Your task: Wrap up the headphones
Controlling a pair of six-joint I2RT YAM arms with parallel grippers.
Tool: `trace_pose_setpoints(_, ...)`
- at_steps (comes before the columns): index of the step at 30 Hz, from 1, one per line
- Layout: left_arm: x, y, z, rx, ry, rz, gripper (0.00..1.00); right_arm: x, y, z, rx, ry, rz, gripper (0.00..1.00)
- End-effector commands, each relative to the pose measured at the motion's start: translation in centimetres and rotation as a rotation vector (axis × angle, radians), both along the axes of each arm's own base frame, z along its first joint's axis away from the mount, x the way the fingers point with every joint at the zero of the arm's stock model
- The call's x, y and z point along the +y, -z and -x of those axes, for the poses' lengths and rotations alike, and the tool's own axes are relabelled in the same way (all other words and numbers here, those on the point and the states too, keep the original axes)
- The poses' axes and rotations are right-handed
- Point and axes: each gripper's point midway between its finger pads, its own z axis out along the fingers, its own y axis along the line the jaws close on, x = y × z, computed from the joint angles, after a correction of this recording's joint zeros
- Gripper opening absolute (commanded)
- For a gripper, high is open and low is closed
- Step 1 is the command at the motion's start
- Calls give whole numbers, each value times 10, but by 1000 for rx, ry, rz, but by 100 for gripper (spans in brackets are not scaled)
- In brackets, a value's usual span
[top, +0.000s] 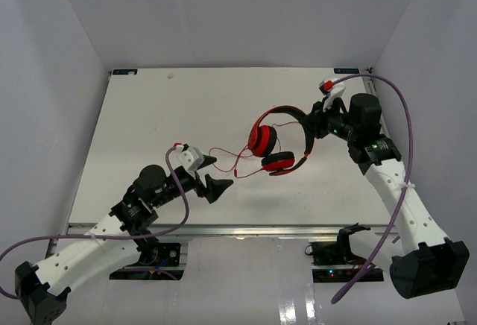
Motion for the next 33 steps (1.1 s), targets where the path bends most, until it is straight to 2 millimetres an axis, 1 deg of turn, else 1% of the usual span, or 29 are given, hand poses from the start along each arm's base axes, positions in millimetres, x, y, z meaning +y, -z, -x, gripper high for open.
trace_pose_setpoints(1,-22,-8,5,-207,113,-17,98,6,-72,1,-131,-57,-68,8)
trace_pose_setpoints(2,-26,-7,5,-236,126,-23,98,6,-78,1,-137,-57,-75,8)
trace_pose_setpoints(3,-30,1,6,-225,142,-38,98,5,-79,0,-133,-55,-76,8)
trace_pose_setpoints(5,-40,10,6,-243,174,-60,98,3,-101,-1,-160,-50,-91,8)
trace_pose_setpoints(7,-47,18,2,-249,188,-78,98,2,-119,0,-177,-51,-105,8)
trace_pose_setpoints(9,-52,20,-2,-263,189,-83,98,0,-132,0,-185,-56,-119,8)
trace_pose_setpoints(11,-54,26,-10,-279,169,-104,98,1,-147,4,-188,-71,-148,8)
trace_pose_setpoints(13,-53,20,-22,-317,107,-92,98,1,-158,7,-186,-82,-170,8)
trace_pose_setpoints(14,-52,19,-27,-335,84,-90,98,1,-168,10,-196,-92,-185,8)
trace_pose_setpoints(16,-50,23,-34,-345,45,-84,98,1,-180,12,-207,-100,-201,8)
trace_pose_setpoints(18,-49,10,-40,-383,0,-25,98,2,-195,17,-226,-116,-216,8)
trace_pose_setpoints(19,-50,8,-40,-384,-1,1,98,3,-200,19,-227,-122,-227,8)
trace_pose_setpoints(21,-56,2,-40,-388,10,56,98,4,-209,22,-232,-132,-243,8)
trace_pose_setpoints(23,-63,-10,-36,-385,38,137,98,5,-219,23,-243,-138,-256,8)
trace_pose_setpoints(24,-69,-8,-34,-375,69,148,98,5,-219,23,-239,-139,-258,8)
trace_pose_setpoints(25,-74,-14,-30,-368,97,192,98,5,-223,23,-240,-142,-264,8)
trace_pose_setpoints(26,-81,-12,-26,-345,138,209,98,5,-225,23,-242,-145,-267,8)
trace_pose_setpoints(28,-88,-16,-18,-318,191,256,98,6,-229,23,-244,-149,-272,8)
trace_pose_setpoints(29,-92,-11,-15,-305,221,256,98,6,-230,23,-247,-150,-273,8)
trace_pose_setpoints(30,-96,-12,-8,-289,265,280,98,5,-232,24,-251,-150,-274,8)
trace_pose_setpoints(33,-102,-12,8,-256,356,319,97,6,-237,22,-259,-153,-276,8)
